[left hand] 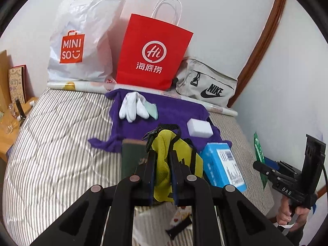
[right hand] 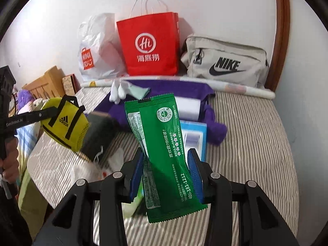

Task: Organize soft objects
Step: 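Carry the yellow bag with the left gripper while the right gripper carries the packet to the towel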

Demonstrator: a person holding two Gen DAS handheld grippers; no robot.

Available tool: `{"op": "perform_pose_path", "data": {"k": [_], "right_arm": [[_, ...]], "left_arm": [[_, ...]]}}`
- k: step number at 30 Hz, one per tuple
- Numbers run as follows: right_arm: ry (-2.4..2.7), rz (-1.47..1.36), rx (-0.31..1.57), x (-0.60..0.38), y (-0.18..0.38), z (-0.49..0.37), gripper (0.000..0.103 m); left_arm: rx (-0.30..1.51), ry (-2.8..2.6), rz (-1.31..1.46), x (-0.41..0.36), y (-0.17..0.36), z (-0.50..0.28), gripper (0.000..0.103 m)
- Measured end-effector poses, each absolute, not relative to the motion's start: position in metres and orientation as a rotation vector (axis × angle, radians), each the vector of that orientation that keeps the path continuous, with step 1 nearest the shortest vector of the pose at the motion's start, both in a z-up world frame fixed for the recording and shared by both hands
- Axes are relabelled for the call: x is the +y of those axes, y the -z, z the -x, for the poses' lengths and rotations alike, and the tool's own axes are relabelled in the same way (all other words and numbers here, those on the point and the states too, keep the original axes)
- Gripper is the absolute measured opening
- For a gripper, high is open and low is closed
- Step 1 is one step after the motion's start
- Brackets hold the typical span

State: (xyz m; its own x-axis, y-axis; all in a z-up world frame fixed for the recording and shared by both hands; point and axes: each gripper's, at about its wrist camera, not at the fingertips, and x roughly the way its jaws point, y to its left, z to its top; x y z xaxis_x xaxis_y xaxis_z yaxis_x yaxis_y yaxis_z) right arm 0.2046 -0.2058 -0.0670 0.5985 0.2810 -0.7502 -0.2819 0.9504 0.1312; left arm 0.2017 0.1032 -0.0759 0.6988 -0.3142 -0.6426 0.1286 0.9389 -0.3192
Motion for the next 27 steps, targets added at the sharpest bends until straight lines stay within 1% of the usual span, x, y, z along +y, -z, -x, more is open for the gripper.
{"op": "perform_pose_path", "data": {"k": [14, 27], "right_arm": [[-0.297, 0.006, 0.857, -0.203, 0.063, -0.289, 0.040], [-0.278, 0.009, 0.962, -0.194, 0.102, -0.371, 0.040]], "left_arm": [[0.797, 0.249, 0.303, 0.110, 0.083, -0.277, 0.013], [0.853, 0.251, 0.320, 0.113, 0.111, -0.341, 0.013]]}}
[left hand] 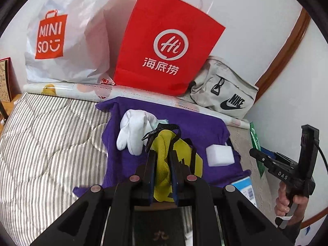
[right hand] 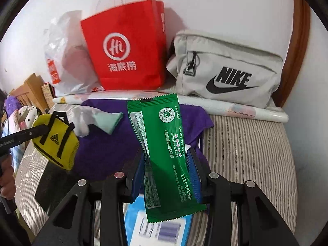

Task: Organize soft objects
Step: 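Carry the yellow bag with the left gripper while the right gripper carries the packet to the towel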

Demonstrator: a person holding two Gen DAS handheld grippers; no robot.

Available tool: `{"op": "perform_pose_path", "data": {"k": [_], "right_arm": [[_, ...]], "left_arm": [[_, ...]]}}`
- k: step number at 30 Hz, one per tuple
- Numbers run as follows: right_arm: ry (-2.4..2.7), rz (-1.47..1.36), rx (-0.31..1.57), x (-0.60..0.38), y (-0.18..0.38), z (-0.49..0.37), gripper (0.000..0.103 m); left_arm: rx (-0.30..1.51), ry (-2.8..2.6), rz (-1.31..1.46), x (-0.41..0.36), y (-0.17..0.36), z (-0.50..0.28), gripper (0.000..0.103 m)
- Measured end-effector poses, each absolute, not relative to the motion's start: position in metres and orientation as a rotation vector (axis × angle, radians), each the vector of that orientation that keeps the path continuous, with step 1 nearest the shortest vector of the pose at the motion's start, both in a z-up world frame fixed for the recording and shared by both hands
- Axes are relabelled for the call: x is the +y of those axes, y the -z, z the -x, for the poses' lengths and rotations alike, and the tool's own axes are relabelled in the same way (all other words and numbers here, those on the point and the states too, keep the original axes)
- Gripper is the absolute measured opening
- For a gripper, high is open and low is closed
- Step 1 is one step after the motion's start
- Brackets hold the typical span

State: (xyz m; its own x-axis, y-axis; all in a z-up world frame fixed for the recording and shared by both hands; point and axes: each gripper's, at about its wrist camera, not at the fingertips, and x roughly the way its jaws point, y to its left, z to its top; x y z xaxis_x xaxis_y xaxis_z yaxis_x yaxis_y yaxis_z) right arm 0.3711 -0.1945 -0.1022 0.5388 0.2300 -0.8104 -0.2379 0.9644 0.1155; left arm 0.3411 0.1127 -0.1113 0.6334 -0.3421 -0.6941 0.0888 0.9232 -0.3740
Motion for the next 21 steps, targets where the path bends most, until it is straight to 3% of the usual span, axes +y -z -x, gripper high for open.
{"op": "perform_pose_path", "data": {"k": [21], "right_arm": [[-0.232, 0.013, 1.144, -0.187, 0.174, -0.452, 0.040]], "left_arm": [[0.954, 0.268, 0.324, 0.113, 0.164, -0.392, 0.014]]}}
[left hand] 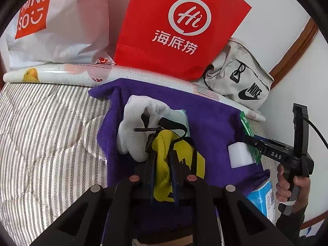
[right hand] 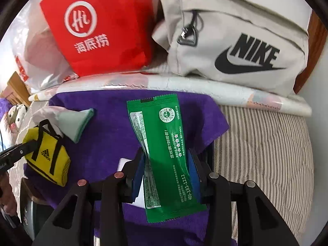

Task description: Organize soft objects

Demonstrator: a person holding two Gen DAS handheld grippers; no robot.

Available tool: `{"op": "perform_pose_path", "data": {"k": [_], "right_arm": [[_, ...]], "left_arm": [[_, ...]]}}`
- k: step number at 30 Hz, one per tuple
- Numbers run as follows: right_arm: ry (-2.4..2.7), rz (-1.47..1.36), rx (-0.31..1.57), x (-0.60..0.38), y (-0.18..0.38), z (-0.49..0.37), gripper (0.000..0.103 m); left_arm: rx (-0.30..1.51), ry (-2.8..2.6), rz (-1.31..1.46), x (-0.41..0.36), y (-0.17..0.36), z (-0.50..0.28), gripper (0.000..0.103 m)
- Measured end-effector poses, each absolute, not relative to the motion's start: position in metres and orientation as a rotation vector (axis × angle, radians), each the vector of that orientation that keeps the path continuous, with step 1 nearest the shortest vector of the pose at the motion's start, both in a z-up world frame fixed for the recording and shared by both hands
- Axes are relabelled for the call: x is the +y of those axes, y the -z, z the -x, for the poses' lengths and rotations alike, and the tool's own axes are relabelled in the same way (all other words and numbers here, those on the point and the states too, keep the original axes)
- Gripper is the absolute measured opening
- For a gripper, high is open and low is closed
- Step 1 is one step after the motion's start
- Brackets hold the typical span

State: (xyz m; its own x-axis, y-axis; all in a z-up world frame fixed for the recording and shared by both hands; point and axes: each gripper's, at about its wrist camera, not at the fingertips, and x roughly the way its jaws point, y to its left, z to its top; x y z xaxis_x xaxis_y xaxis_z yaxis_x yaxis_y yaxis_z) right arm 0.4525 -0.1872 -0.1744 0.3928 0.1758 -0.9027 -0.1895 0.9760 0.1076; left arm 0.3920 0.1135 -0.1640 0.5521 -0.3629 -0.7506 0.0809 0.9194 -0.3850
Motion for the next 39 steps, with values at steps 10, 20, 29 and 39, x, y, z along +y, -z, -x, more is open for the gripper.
{"op": "perform_pose_path", "data": {"k": [10, 20, 29, 39], "right_arm": [[-0.242, 0.002, 1.172, -0.187, 0.183, -0.458, 0.043], [-0.255, -0.005, 1.126, -0.190, 0.163, -0.447, 0.075], [-0.268, -0.010, 1.041, -0.189, 0.121, -0.404, 0.075], [-0.325, -0.041, 0.959, -0.186, 0.081, -0.326, 0.075]], "left_arm": [[0.990, 0.260, 0.320, 0.114, 0.167, -0.392, 0.015], [1.050, 0.231, 0.316, 0.117, 0.166, -0.381, 0.036], [1.023, 0.207, 0.321, 0.126, 0.140, -0.347, 0.047], [0.960, 0.217, 0.255, 0.123, 0.107, -0.272, 0.047]]}}
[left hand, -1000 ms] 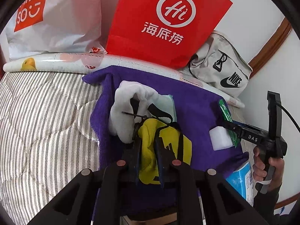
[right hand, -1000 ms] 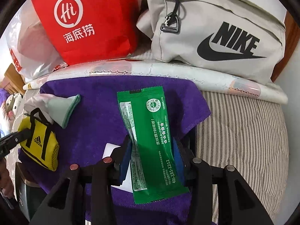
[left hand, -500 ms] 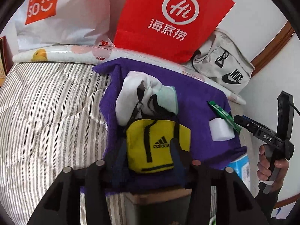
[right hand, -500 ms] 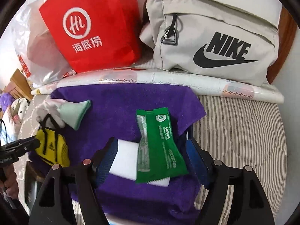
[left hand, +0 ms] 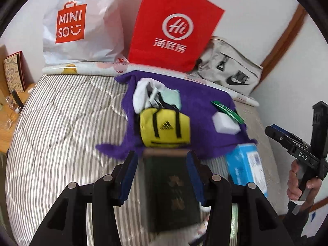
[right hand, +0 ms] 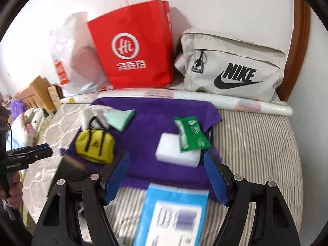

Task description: Organize soft objects

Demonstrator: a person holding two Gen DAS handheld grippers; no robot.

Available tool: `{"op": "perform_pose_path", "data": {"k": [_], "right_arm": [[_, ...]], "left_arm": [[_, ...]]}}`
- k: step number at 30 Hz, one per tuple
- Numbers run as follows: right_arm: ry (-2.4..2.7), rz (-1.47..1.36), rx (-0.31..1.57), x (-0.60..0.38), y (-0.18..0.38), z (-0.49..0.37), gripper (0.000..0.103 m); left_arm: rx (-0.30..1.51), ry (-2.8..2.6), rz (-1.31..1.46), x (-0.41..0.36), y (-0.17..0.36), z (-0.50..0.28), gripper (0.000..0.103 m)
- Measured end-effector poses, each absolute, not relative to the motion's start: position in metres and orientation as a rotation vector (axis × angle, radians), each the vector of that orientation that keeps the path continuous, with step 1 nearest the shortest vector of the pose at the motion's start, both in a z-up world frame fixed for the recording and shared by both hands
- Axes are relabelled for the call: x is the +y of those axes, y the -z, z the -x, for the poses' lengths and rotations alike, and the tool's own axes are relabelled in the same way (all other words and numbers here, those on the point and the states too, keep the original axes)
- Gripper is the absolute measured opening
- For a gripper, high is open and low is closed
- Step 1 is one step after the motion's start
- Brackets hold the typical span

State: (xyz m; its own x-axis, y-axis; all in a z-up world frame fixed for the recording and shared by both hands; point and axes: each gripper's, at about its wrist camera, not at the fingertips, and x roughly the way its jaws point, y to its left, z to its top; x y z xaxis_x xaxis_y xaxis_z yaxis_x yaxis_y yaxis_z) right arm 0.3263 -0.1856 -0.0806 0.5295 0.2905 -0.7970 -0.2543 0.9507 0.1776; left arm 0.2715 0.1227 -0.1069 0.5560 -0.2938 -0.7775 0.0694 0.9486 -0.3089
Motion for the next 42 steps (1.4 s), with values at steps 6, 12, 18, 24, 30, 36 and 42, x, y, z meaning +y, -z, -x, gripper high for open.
{"op": "perform_pose_path", "data": {"k": [6, 12, 18, 24, 30, 36, 42], "right_arm": [[-0.395, -0.087, 0.963, -0.189, 0.072, -0.278, 0.075], [-0.435, -0.090, 0.961, -0.189, 0.072, -0.220, 0.075], [-0.445, -0.113, 1.040, -0.188, 0.105, -0.170, 0.075], [-0.498, -0.197, 1.142, -0.177, 0.139, -0.153, 0.074], [-0.516, -0.215, 1.204, -0.161, 0.160, -0.149, 0.072], [-0.540, -0.229, 1.235, -0.150, 0.173, -0.147, 0.071], [-0.490, -0.273, 1.265, -0.152, 0.181, -0.151, 0.071]], "left_arm": [[0.977, 0.239, 0.258, 0.117, 0.109, -0.227, 0.047], [0.977, 0.222, 0.231, 0.110, 0.118, -0.184, 0.047], [0.968, 0.219, 0.236, 0.101, 0.133, -0.160, 0.048], [0.981, 0.239, 0.252, 0.095, 0.146, -0.147, 0.048], [0.996, 0.230, 0.272, 0.100, 0.155, -0.140, 0.048], [1.019, 0.220, 0.291, 0.104, 0.165, -0.136, 0.048], [1.039, 0.224, 0.272, 0.103, 0.170, -0.130, 0.048]]}}
